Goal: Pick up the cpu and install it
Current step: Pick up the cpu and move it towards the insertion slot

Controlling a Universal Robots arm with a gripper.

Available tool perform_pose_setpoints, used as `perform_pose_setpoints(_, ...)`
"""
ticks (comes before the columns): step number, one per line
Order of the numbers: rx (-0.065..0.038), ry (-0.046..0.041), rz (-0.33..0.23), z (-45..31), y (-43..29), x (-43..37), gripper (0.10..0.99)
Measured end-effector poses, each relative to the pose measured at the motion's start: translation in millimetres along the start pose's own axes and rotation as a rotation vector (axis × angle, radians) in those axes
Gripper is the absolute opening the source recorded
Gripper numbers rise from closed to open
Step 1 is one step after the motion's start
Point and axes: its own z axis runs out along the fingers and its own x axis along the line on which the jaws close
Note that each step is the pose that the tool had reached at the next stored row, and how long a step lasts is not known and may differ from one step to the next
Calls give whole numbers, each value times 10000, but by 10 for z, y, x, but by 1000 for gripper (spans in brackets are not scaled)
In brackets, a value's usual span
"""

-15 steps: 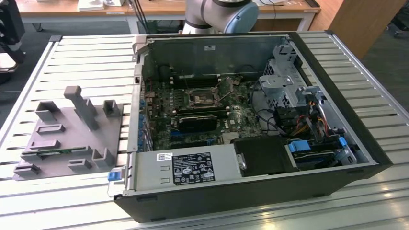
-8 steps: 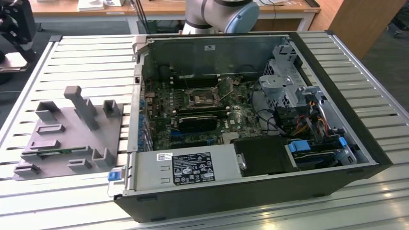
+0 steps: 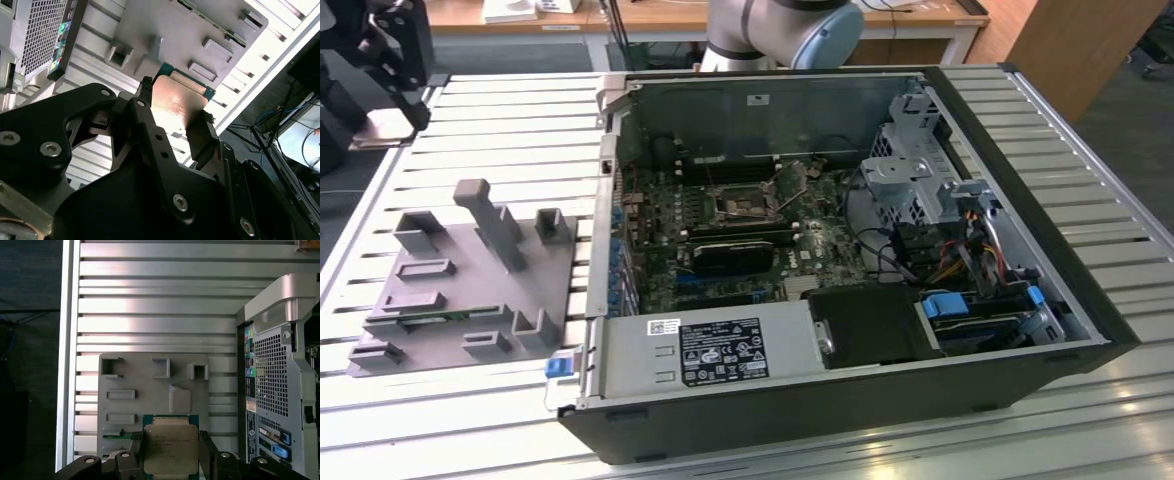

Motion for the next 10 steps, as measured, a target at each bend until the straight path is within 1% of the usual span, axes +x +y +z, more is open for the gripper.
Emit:
perform_pose_setpoints(5, 0, 1, -20, 0, 3, -191, 525)
perform_pose_setpoints(10, 0, 3, -37, 0, 6, -360, 525)
